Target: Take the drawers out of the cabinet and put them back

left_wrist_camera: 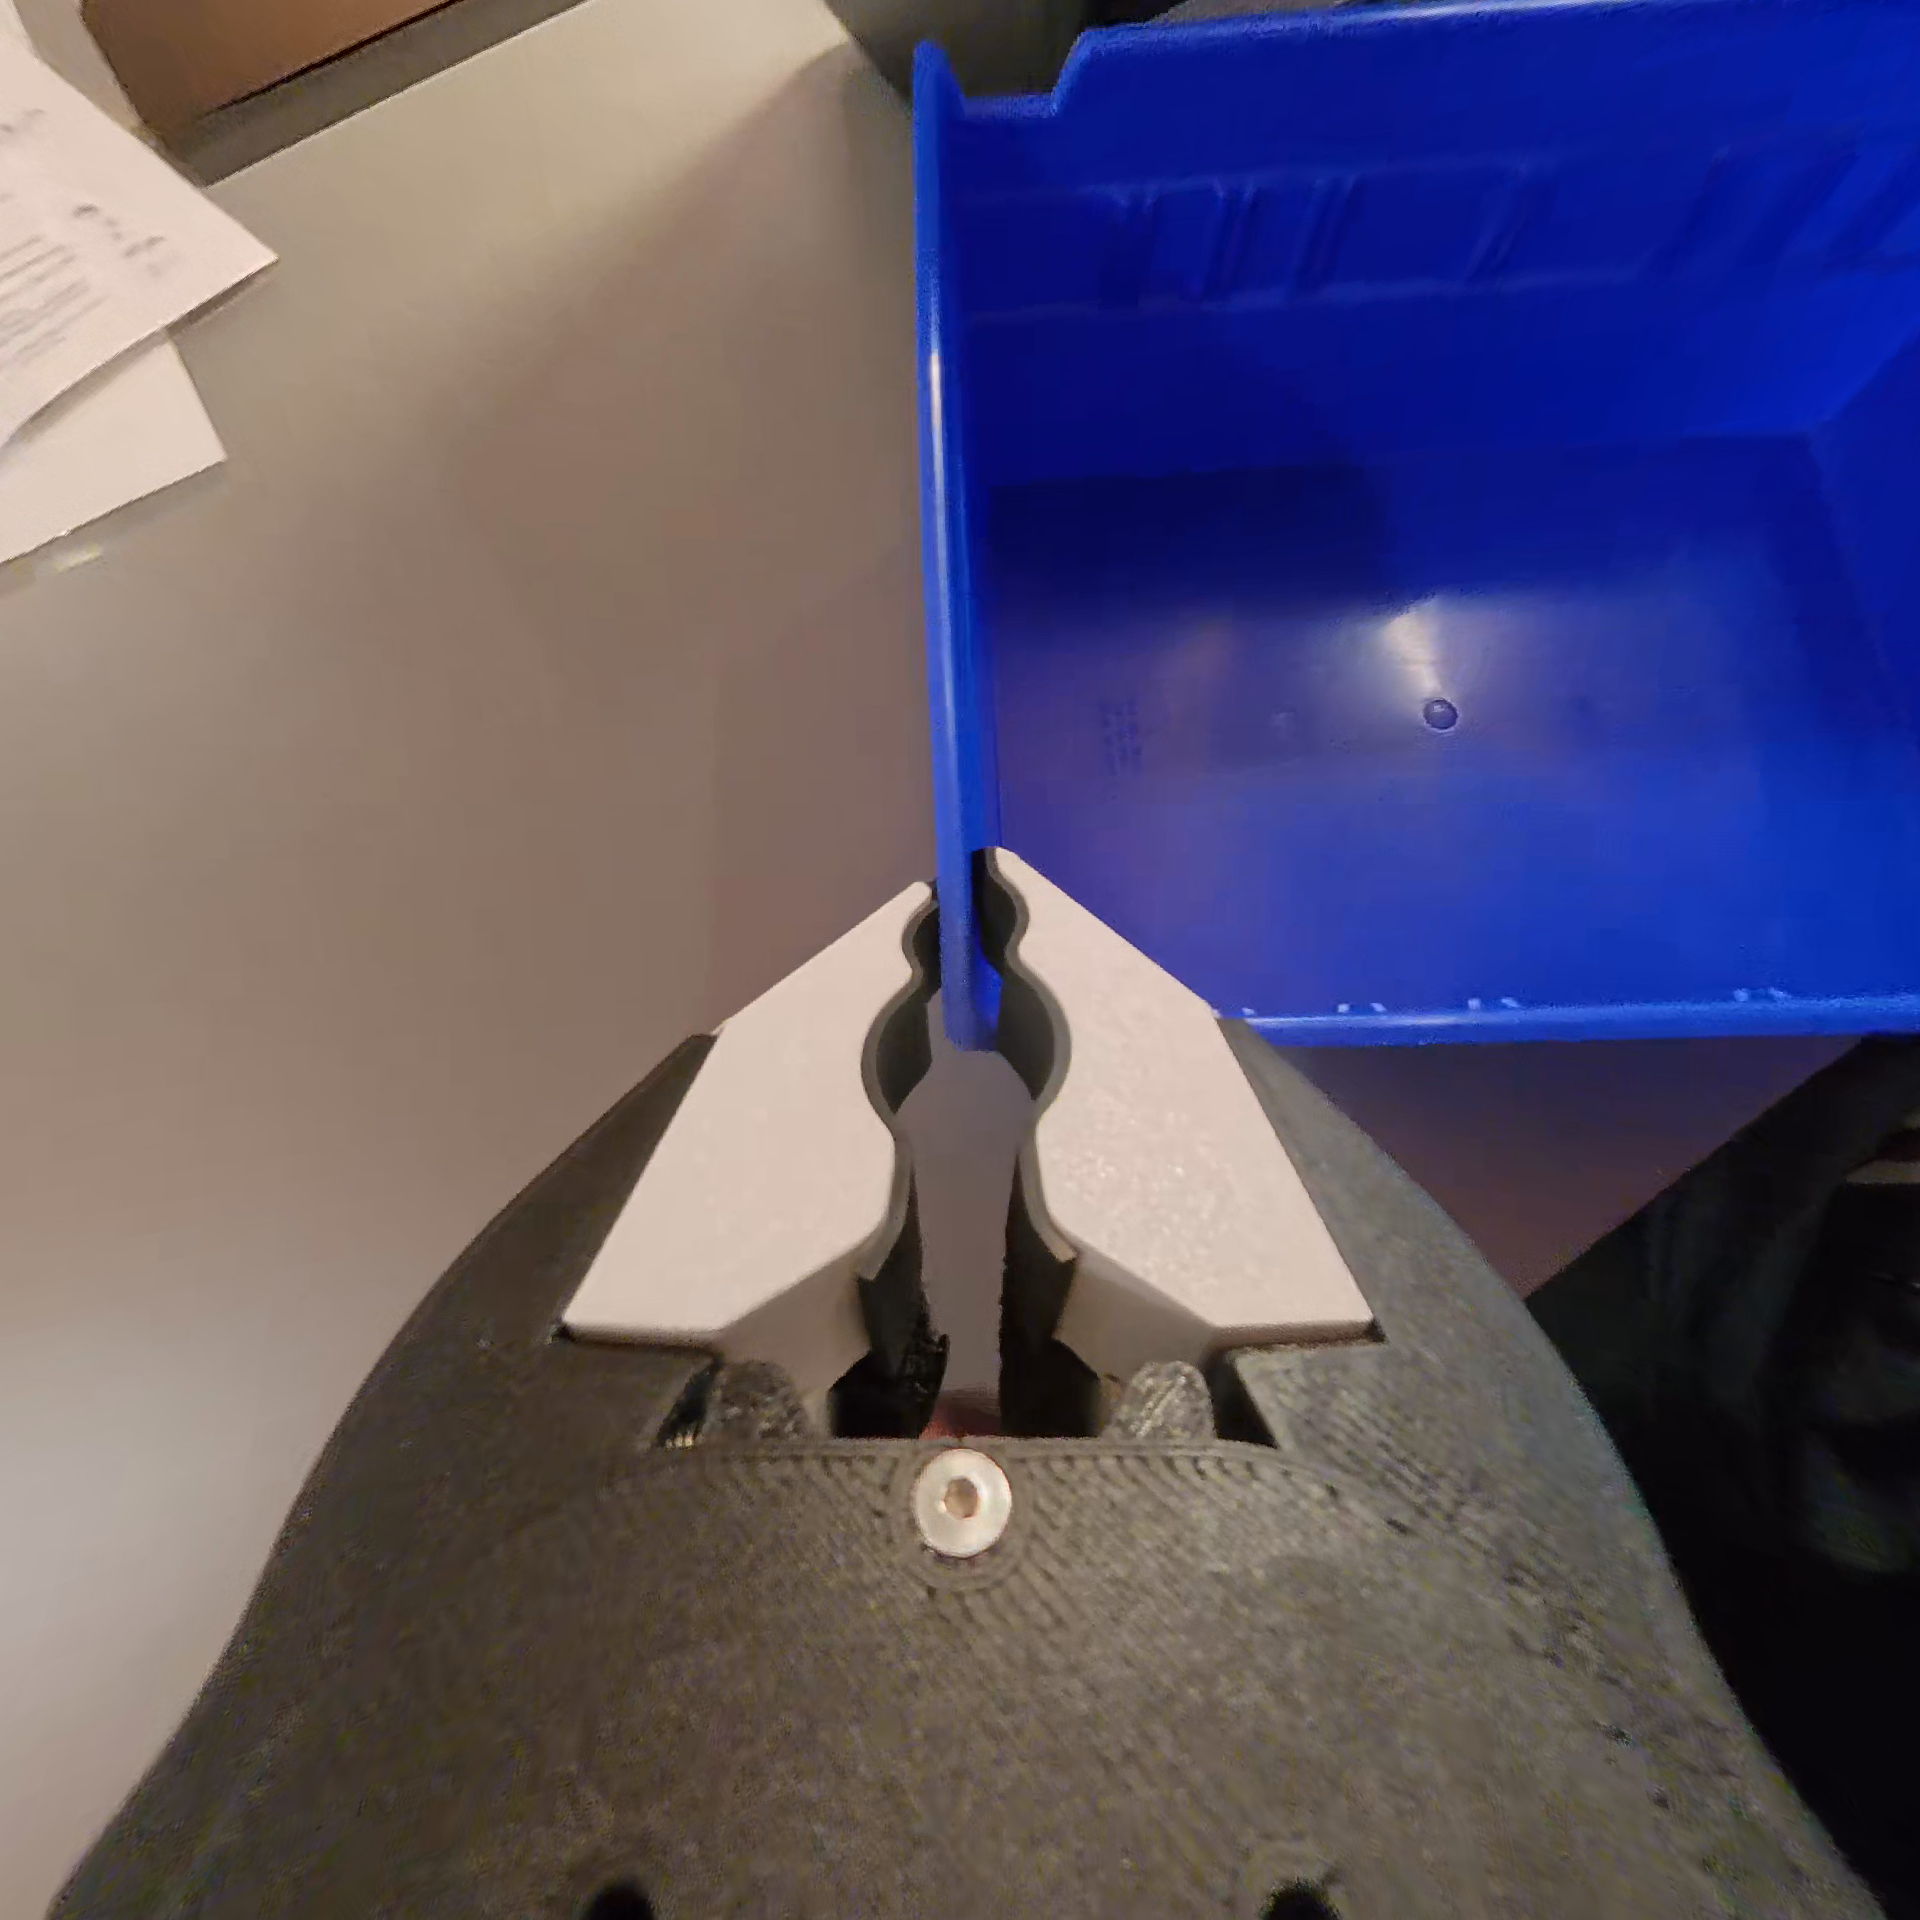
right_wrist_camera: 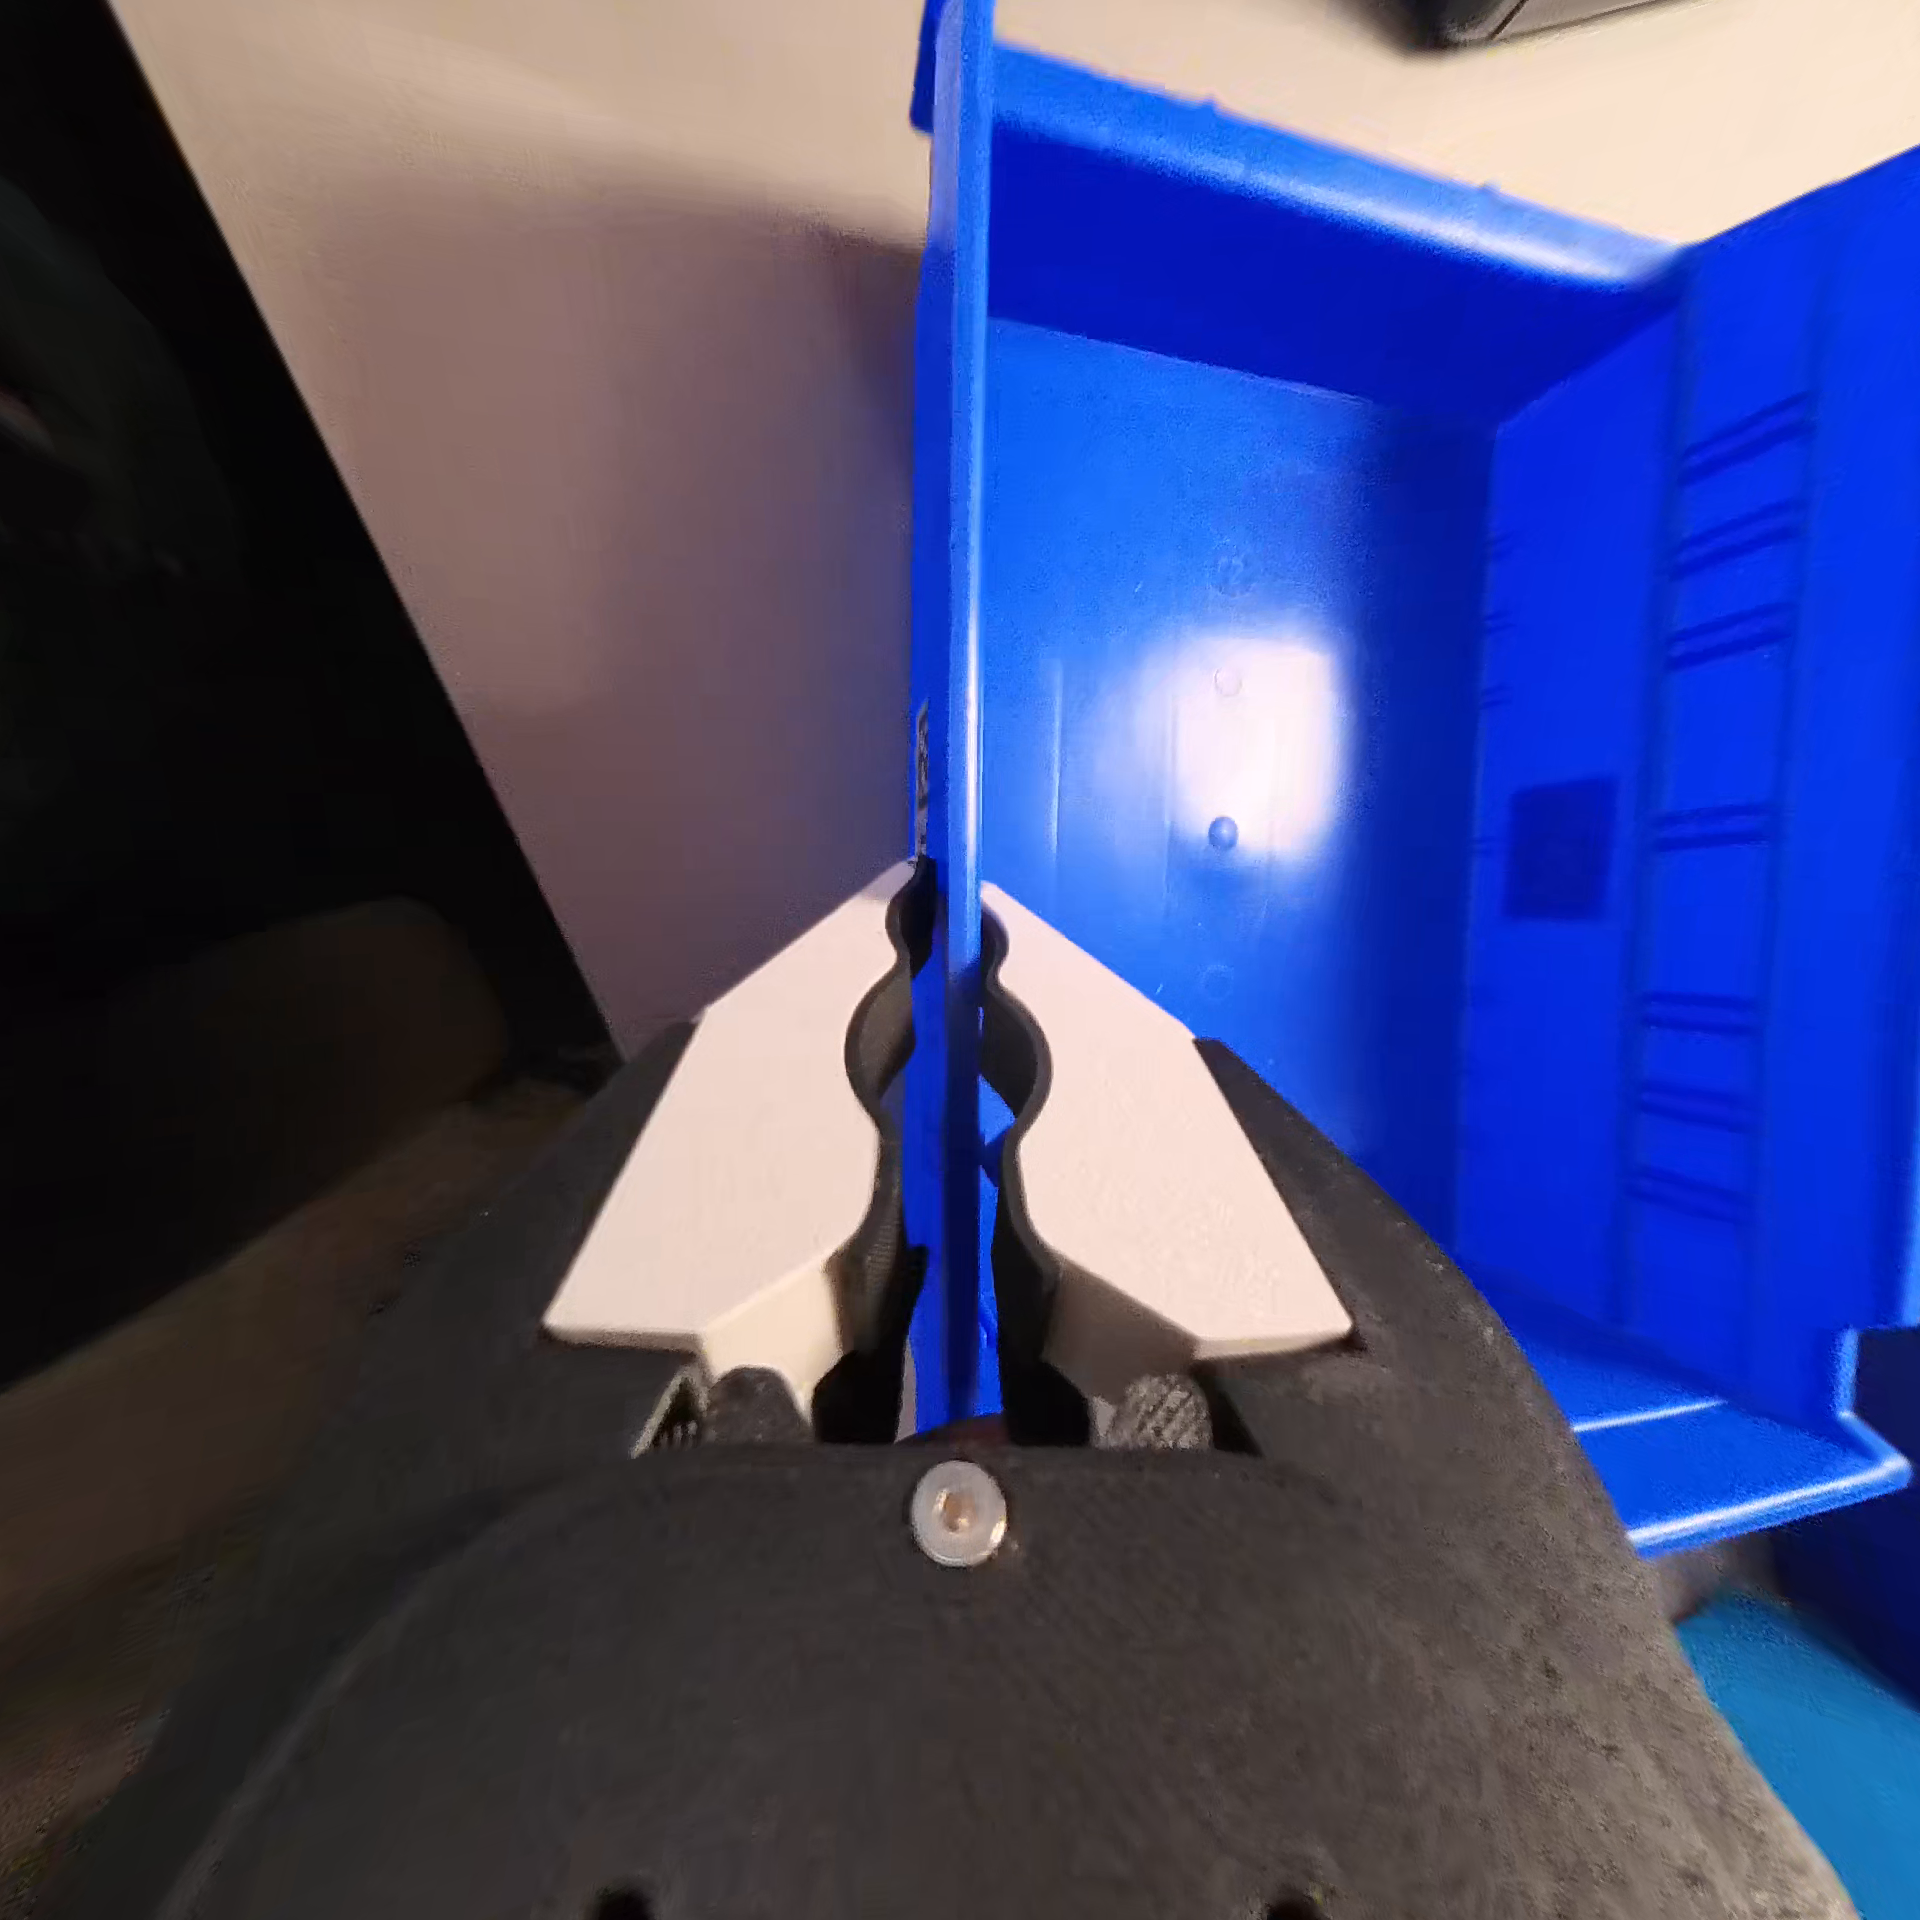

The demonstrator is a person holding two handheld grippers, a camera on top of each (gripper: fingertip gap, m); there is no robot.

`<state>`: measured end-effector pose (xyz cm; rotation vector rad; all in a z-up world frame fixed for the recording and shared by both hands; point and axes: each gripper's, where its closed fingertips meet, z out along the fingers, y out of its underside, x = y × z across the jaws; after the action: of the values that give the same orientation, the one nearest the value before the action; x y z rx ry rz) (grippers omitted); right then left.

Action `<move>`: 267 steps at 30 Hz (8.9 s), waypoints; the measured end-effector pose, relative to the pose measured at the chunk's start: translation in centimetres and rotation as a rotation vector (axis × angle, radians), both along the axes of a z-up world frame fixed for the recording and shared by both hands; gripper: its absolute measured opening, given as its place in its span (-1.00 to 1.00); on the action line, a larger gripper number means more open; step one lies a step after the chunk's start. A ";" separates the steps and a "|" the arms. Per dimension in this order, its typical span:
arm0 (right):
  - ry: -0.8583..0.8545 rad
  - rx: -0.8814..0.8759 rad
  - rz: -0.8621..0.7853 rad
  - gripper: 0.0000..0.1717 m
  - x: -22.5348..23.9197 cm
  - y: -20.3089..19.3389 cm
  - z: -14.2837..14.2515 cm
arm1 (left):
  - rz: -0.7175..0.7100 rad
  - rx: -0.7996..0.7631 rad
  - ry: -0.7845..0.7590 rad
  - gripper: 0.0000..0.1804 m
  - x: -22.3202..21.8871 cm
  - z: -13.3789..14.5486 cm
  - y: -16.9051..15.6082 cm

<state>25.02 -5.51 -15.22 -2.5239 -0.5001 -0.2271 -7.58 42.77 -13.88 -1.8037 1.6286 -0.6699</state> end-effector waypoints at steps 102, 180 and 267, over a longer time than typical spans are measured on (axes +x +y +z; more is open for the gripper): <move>0.115 0.822 -0.996 -0.43 8.9 13.0 2.4 | 0.289 0.096 -0.581 -0.64 9.2 1.2 -14.8; 0.716 1.137 -0.424 -0.54 2.1 32.0 11.7 | -0.414 0.159 -0.438 -0.18 30.0 18.4 -7.0; 1.065 0.637 -0.857 -0.63 -9.1 17.1 -1.6 | -0.420 0.352 -0.374 -0.52 31.2 15.0 -6.1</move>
<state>15.91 11.54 -16.87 -1.7145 0.9254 0.5529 23.66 36.71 1.09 -1.0253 1.7411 -0.7875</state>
